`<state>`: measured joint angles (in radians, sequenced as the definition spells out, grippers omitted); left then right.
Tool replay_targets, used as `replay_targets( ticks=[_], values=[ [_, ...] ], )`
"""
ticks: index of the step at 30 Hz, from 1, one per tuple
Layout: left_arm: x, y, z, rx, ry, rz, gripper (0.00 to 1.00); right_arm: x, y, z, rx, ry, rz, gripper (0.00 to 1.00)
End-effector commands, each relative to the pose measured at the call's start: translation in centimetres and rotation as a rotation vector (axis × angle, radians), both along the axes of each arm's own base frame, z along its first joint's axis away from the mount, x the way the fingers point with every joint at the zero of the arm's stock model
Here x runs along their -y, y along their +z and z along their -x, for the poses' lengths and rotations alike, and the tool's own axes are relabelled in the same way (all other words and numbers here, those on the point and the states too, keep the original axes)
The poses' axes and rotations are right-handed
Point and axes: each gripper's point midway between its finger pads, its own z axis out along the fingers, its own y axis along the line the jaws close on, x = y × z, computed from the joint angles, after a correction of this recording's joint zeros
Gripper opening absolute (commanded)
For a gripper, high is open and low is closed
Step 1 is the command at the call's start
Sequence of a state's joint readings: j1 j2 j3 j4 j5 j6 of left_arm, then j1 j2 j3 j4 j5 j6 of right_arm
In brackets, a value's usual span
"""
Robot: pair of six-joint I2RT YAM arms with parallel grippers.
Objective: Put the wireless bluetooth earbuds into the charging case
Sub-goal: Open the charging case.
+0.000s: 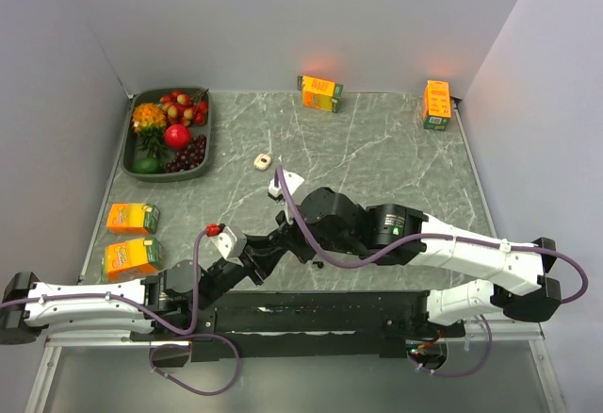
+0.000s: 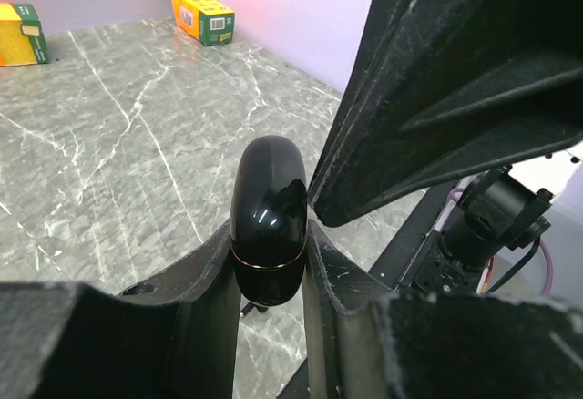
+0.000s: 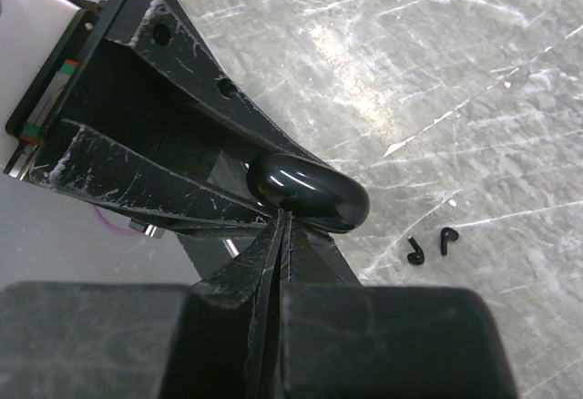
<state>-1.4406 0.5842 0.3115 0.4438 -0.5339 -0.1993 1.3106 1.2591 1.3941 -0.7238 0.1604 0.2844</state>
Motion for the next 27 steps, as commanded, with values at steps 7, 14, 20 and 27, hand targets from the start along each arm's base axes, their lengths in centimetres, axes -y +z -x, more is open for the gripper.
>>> replay_targets(
  ticks=[7,14,20,27],
  values=[
    [1.2,2.8,2.4,0.044,-0.128,0.091,0.01,-1.3,3.1,-3.0,0.055,-0.064,-0.077,0.0],
    [1.3,2.8,2.5,0.048,-0.132,0.09,0.01,-1.9,3.5,-3.7,0.058,-0.06,-0.081,0.0],
    [1.0,2.7,2.3,0.041,-0.116,0.091,0.01,-1.6,4.3,-4.0,0.076,-0.078,-0.105,0.0],
    [0.3,3.0,2.1,0.015,-0.102,0.15,0.01,1.7,8.0,-6.1,0.138,-0.247,-0.195,0.11]
  ],
)
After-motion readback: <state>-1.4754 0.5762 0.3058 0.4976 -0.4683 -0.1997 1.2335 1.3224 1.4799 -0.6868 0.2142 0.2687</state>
